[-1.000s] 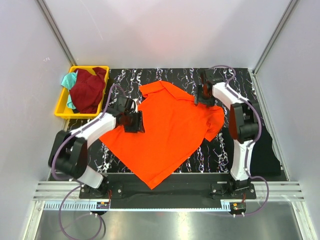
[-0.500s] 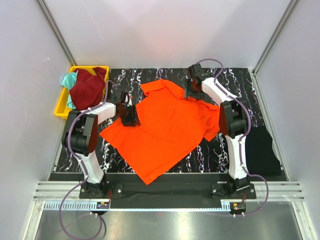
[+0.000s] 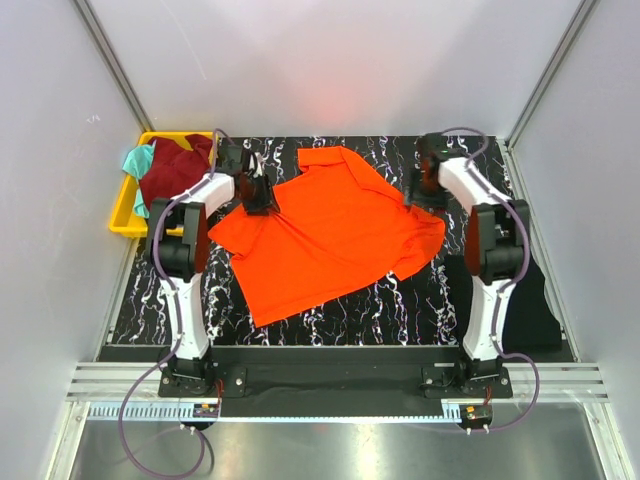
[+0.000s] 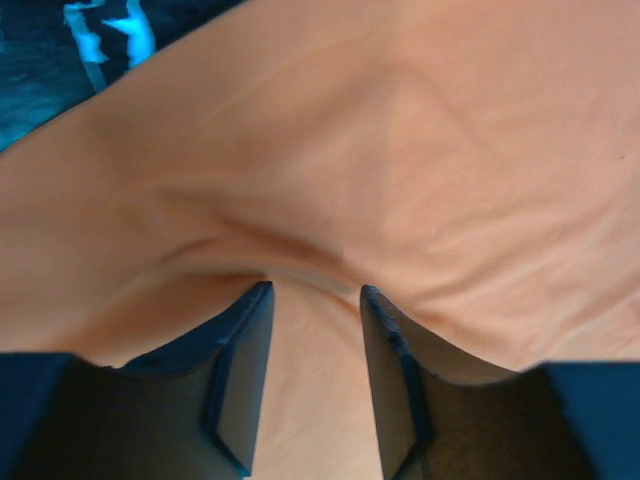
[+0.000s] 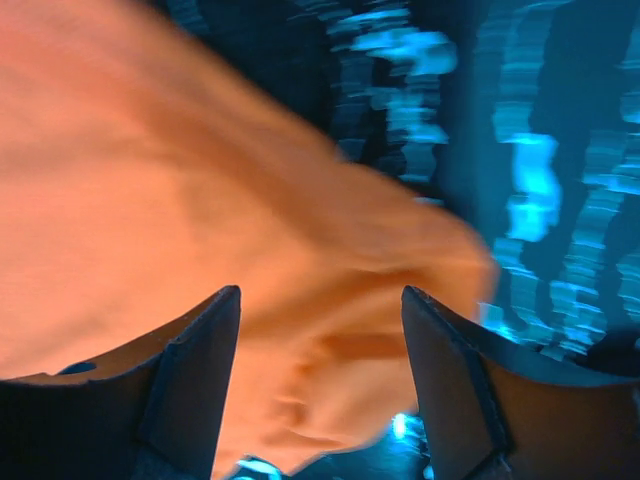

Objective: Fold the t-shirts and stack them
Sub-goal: Flatten the tshirt out

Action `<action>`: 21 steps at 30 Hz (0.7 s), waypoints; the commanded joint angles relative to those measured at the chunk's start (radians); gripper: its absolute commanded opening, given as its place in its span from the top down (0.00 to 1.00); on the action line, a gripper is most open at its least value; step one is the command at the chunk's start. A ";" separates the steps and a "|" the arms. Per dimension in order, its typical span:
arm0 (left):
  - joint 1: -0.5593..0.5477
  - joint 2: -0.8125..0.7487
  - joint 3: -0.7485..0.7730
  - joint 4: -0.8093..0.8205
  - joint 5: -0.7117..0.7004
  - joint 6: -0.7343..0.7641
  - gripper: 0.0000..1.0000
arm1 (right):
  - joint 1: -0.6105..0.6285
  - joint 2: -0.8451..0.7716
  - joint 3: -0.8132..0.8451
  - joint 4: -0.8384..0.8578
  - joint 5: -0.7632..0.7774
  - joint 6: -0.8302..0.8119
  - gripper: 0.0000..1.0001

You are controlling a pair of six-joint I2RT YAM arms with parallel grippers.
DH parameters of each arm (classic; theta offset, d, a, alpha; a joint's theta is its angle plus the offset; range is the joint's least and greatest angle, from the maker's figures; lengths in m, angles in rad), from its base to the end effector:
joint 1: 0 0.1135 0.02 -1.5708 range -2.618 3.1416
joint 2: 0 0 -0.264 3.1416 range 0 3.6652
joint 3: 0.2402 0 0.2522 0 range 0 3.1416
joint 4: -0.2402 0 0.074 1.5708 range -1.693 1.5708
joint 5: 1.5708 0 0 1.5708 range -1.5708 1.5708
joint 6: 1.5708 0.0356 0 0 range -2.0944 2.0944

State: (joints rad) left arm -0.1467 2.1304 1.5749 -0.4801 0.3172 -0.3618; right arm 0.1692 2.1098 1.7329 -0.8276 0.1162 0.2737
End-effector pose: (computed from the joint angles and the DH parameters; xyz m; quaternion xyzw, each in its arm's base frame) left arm 0.4484 -0.0775 0.1663 -0.0607 0.9513 -0.2131 0.2144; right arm 0.4389 0.0708 0.2036 0.0618 0.9797 -0.0158 0.1899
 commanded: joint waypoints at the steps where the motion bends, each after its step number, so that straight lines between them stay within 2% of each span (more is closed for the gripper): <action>1: -0.024 -0.165 -0.022 -0.032 -0.098 0.027 0.53 | -0.045 -0.106 -0.038 -0.024 0.075 -0.090 0.26; 3: -0.045 -0.226 -0.114 -0.029 -0.110 0.024 0.52 | -0.050 -0.090 -0.049 -0.024 0.092 -0.116 0.23; 7: -0.077 -0.377 -0.278 -0.031 -0.109 0.038 0.49 | -0.050 -0.050 -0.036 -0.022 0.076 -0.123 0.01; 10: -0.125 -0.477 -0.398 -0.044 -0.089 0.090 0.48 | -0.053 -0.008 -0.013 -0.013 0.077 -0.123 0.00; 13: -0.155 -0.536 -0.508 -0.074 -0.064 0.122 0.50 | -0.053 0.030 0.020 -0.004 0.050 -0.107 0.05; 14: -0.162 -0.555 -0.541 -0.074 -0.058 0.127 0.51 | -0.053 0.044 0.025 0.001 0.042 -0.102 0.12; 16: -0.166 -0.598 -0.587 -0.072 -0.041 0.147 0.52 | -0.053 0.055 0.031 0.001 0.016 -0.084 0.19; 19: -0.177 -0.635 -0.661 -0.071 -0.030 0.175 0.53 | -0.053 0.046 -0.025 0.031 0.028 -0.077 0.22; 20: -0.182 -0.636 -0.683 -0.072 -0.027 0.178 0.58 | -0.054 0.042 -0.041 0.038 0.039 -0.077 0.26; 21: -0.180 -0.635 -0.693 -0.072 -0.026 0.178 0.62 | -0.057 0.042 -0.055 0.044 0.062 -0.074 0.41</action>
State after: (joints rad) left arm -0.3202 1.5467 0.9066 -0.5697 0.2596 -0.2314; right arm 0.1131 2.1738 1.6989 -0.8227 0.1566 0.1822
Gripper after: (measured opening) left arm 0.423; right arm 0.659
